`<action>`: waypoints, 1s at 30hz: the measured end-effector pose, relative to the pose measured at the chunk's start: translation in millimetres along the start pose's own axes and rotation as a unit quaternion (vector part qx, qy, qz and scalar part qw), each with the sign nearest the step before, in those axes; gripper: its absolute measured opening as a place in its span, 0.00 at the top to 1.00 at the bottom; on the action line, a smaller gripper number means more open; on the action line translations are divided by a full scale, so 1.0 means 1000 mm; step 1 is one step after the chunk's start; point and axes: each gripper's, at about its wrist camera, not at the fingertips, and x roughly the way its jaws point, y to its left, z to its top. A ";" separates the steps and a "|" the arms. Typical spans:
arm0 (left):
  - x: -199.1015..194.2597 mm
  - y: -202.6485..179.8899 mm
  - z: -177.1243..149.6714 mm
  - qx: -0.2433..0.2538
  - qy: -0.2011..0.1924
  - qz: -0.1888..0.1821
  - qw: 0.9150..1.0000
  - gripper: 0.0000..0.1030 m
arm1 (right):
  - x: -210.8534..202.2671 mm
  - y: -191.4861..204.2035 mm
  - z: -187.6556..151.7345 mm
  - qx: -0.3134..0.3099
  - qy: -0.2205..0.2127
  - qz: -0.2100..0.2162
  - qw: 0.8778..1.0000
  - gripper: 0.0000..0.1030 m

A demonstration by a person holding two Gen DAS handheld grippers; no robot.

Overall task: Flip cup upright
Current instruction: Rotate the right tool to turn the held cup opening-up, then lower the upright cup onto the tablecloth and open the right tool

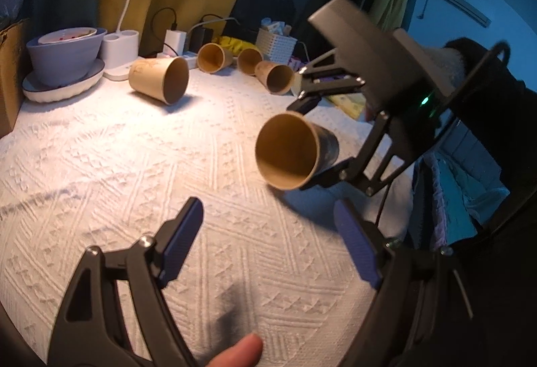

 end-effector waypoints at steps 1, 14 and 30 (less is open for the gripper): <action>0.000 0.001 0.000 -0.002 0.000 0.001 1.000 0.21 | -0.004 -0.002 -0.002 0.018 -0.010 -0.004 1.000 0.33; 0.003 0.006 0.001 -0.015 0.006 0.011 1.000 0.21 | -0.038 -0.007 -0.060 0.335 -0.220 -0.021 0.916 0.33; 0.006 0.011 0.001 -0.026 0.006 0.017 1.000 0.21 | -0.024 -0.011 -0.110 0.495 -0.324 -0.024 0.806 0.33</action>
